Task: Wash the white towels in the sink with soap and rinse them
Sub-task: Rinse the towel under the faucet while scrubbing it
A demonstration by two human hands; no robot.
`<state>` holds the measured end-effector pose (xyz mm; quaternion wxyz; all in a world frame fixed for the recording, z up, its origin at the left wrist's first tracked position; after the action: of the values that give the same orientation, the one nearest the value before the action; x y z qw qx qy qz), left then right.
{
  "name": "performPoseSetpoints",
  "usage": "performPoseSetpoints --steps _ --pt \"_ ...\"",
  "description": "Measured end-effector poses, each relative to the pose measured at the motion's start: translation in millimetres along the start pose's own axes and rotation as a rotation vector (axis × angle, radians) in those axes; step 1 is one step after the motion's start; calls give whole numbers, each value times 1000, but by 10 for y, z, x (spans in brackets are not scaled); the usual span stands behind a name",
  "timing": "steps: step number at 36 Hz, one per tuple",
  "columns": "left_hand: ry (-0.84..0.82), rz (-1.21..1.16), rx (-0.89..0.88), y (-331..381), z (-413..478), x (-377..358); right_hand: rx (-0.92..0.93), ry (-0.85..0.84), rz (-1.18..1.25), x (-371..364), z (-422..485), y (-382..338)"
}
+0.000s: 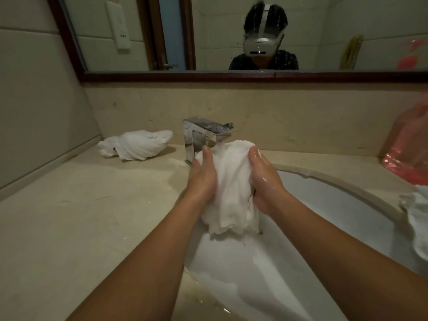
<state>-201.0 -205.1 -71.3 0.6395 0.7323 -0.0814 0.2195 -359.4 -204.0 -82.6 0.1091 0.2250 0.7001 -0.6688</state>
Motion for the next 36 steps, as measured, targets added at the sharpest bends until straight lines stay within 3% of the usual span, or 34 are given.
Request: performPoseSetpoints --steps 10,13,19,21,23,25,28,31,36 --pt "74 -170 123 -110 146 101 123 74 -321 354 46 -23" --pt "63 -290 135 -124 147 118 77 66 -398 390 22 79" --pt "-52 -629 146 -187 210 21 -102 40 -385 219 24 310" --pt "-137 -685 149 -168 226 -44 -255 7 -235 151 -24 514" --pt "-219 -721 158 -131 190 -89 -297 -60 -89 58 -4 636" --pt "-253 -741 165 -125 215 -93 -280 -79 -72 10 10 648" --pt "-251 -710 142 -99 169 -54 -171 93 -227 132 47 496" --pt "-147 -629 136 -265 276 -70 -9 192 -353 194 17 272" --pt "-138 -513 43 -50 -3 -121 95 -15 -213 -140 -167 60"
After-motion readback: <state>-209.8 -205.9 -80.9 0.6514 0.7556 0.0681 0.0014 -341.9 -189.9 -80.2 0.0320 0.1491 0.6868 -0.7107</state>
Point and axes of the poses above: each hand's wrist, its own z-axis towards the middle knuckle, its own x-axis out of the back of the hand, y = z × x, the point moved 8 cm from there along z, towards the middle knuckle, and after that the axes turned 13 degrees about z, right-handed, at the moved point
